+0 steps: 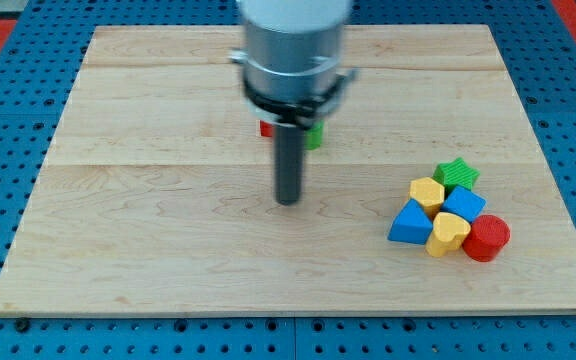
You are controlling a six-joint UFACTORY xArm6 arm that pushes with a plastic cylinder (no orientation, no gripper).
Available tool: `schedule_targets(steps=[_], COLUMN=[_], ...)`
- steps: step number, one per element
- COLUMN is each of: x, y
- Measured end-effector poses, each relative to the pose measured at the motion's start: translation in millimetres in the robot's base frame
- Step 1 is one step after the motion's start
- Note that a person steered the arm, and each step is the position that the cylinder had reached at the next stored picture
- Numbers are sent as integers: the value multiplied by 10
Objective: Slide the red star and green cube to the group of the blocks
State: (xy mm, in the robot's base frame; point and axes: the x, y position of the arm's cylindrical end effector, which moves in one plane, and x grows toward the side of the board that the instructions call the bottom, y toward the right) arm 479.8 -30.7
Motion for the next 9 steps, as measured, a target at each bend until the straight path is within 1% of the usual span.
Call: schedule_targets(steps=[1, 2, 3, 4, 5, 7, 9], x=[-430, -804, -995, -1135, -1178, -1179, -994], y=[-699, -1138, -1034, -780, -595, -72, 475])
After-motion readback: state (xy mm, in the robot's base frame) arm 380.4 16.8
